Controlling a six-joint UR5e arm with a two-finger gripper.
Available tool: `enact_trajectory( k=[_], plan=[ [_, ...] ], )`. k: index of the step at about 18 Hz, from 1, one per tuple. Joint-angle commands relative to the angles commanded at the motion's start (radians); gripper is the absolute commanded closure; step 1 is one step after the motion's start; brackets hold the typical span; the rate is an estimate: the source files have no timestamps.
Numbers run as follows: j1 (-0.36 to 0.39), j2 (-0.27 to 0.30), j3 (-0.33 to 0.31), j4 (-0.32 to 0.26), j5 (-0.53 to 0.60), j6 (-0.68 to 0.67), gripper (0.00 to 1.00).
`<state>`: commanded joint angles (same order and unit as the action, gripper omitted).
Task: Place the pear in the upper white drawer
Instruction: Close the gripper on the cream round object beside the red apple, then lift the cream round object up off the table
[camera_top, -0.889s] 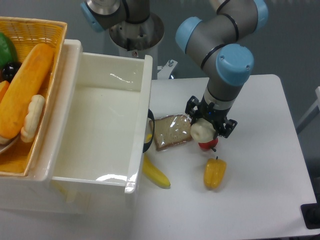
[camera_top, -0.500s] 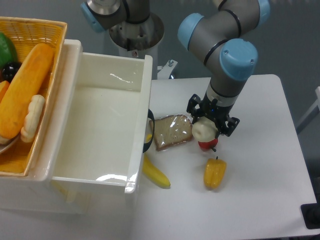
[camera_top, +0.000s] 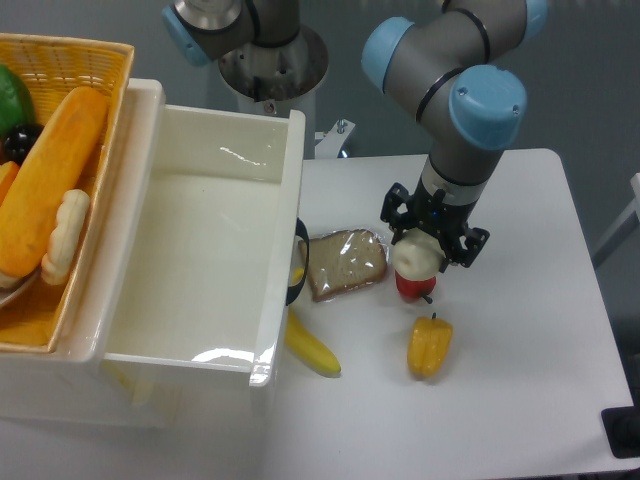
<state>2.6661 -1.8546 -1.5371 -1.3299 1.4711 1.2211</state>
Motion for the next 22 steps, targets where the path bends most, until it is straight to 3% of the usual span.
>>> enact_trajectory(
  k=[11, 14, 22],
  plan=[
    [0.031, 0.104, 0.017, -0.101, -0.015, -0.12, 0.45],
    [0.047, 0.153, 0.023, -0.13, -0.106, -0.185, 0.45],
    [0.04, 0.273, 0.017, -0.144, -0.279, -0.394, 0.45]
  ],
)
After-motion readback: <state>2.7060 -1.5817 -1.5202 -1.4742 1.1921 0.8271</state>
